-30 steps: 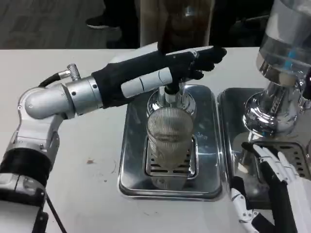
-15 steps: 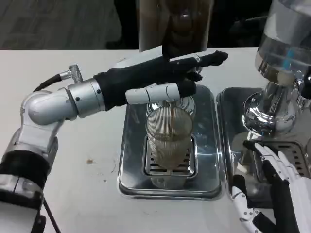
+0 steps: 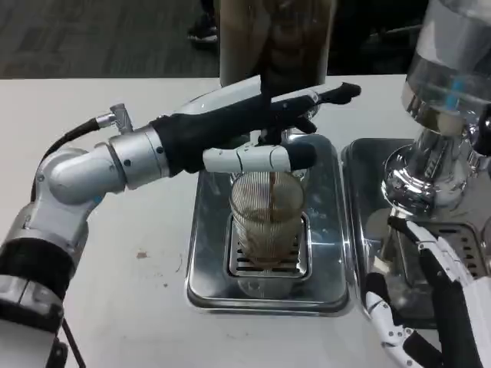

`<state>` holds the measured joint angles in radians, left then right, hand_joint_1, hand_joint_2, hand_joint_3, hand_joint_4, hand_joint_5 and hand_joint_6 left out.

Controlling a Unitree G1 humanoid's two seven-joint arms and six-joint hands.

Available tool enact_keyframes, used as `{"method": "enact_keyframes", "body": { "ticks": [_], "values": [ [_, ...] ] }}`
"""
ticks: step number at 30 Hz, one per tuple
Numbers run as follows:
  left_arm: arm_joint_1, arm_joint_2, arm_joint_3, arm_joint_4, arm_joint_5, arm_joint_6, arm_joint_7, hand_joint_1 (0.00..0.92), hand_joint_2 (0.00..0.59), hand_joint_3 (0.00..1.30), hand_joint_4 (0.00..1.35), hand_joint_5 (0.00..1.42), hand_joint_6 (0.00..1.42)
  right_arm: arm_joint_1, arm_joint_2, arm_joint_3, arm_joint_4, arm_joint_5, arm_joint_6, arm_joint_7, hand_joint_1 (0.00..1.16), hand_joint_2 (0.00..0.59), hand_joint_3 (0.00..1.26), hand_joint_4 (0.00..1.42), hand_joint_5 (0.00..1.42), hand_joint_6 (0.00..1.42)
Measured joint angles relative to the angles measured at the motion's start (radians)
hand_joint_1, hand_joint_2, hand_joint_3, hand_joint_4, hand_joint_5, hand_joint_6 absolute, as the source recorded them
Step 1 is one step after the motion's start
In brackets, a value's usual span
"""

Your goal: Grasp the cup under the faucet to collect the drink, then remove the cup.

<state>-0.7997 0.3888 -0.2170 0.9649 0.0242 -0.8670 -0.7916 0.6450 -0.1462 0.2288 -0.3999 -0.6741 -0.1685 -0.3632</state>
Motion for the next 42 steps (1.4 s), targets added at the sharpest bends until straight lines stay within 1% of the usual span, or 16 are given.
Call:
{"method": "enact_keyframes", "body": {
  "ticks": [1,2,3,4,5,7,8,9,13,15,17,20,27,32,35,42],
  "values": [
    [0.0,0.0,-0.001,0.003,0.001,-0.003,0.002,0.0,0.101,0.04,0.0,0.0,0.0,-0.002,-0.003,-0.003,0.0,0.017,-0.006,0.008,0.53,0.361,0.19,0.14,0.11,0.13],
    [0.0,0.0,-0.001,0.004,0.002,-0.005,0.005,0.0,0.101,0.04,0.0,0.0,0.0,-0.004,-0.005,-0.007,0.0,0.051,-0.017,0.023,0.53,0.361,0.19,0.14,0.11,0.13],
    [0.0,0.001,-0.001,0.006,0.005,-0.007,0.007,0.0,0.101,0.04,0.0,0.0,0.0,-0.008,-0.006,-0.012,0.002,0.088,-0.025,0.039,0.53,0.345,0.19,0.14,0.11,0.13],
    [0.0,0.001,-0.002,0.007,0.007,-0.008,0.007,0.0,0.101,0.04,0.0,0.0,0.0,-0.013,-0.007,-0.017,0.006,0.123,-0.032,0.056,0.55,0.301,0.14,0.13,0.12,0.17],
    [0.0,0.001,-0.002,0.008,0.007,-0.009,0.008,0.0,0.101,0.04,0.0,0.0,0.0,-0.017,-0.008,-0.021,0.01,0.159,-0.039,0.074,0.56,0.27,0.11,0.12,0.12,0.18],
    [0.0,0.001,-0.002,0.009,0.007,-0.009,0.008,0.0,0.101,0.04,0.0,0.0,0.0,-0.026,-0.01,-0.027,0.025,0.216,-0.051,0.106,0.58,0.257,0.11,0.11,0.12,0.18],
    [0.0,0.001,-0.002,0.009,0.008,-0.009,0.009,0.0,0.101,0.04,0.0,0.0,0.0,-0.032,-0.012,-0.027,0.035,0.235,-0.053,0.119,0.58,0.251,0.08,0.1,0.12,0.19],
    [0.0,0.001,-0.002,0.009,0.009,-0.01,0.015,0.0,0.101,0.04,0.0,0.0,0.0,-0.043,-0.017,-0.027,0.048,0.266,-0.056,0.148,0.59,0.243,0.06,0.08,0.11,0.18],
    [0.0,0.0,-0.002,0.01,0.01,-0.011,0.018,0.0,0.101,0.04,0.0,0.0,0.0,-0.069,-0.021,-0.025,0.073,0.321,-0.081,0.196,0.62,0.221,0.0,0.05,0.05,0.14],
    [0.0,0.0,-0.002,0.011,0.012,-0.011,0.025,0.0,0.101,0.04,0.0,0.0,0.0,-0.093,-0.021,-0.022,0.1,0.356,-0.09,0.231,0.64,0.208,0.0,0.01,0.01,0.08],
    [0.001,0.0,-0.002,0.011,0.012,-0.011,0.026,0.0,0.101,0.04,0.0,0.0,0.0,-0.114,-0.022,-0.022,0.123,0.377,-0.102,0.254,0.65,0.196,0.0,0.0,0.0,0.04],
    [0.001,0.001,-0.002,0.011,0.013,-0.012,0.028,0.0,0.101,0.04,0.0,0.0,0.0,-0.148,-0.022,-0.022,0.146,0.389,-0.112,0.281,0.65,0.195,0.0,0.0,0.0,0.0],
    [0.001,0.001,-0.001,0.012,0.018,-0.012,0.033,0.0,0.1,0.05,0.0,0.0,0.0,-0.237,-0.018,-0.027,0.227,0.397,-0.113,0.325,0.65,0.195,0.0,0.0,0.0,0.0],
    [0.001,0.002,0.0,0.012,0.019,-0.013,0.033,0.0,0.099,0.05,0.0,0.0,0.0,-0.289,-0.011,-0.032,0.276,0.399,-0.107,0.333,0.65,0.195,0.0,0.0,0.0,0.0],
    [0.001,0.002,0.001,0.012,0.019,-0.013,0.033,0.0,0.098,0.05,0.0,0.0,0.0,-0.304,-0.005,-0.034,0.29,0.4,-0.105,0.336,0.65,0.195,0.0,0.0,0.0,0.0],
    [0.001,0.003,0.001,0.012,0.02,-0.013,0.033,0.0,0.098,0.05,0.0,0.0,0.0,-0.36,0.017,-0.037,0.359,0.401,-0.102,0.337,0.65,0.195,0.0,0.0,0.0,0.0]
  ]
}}
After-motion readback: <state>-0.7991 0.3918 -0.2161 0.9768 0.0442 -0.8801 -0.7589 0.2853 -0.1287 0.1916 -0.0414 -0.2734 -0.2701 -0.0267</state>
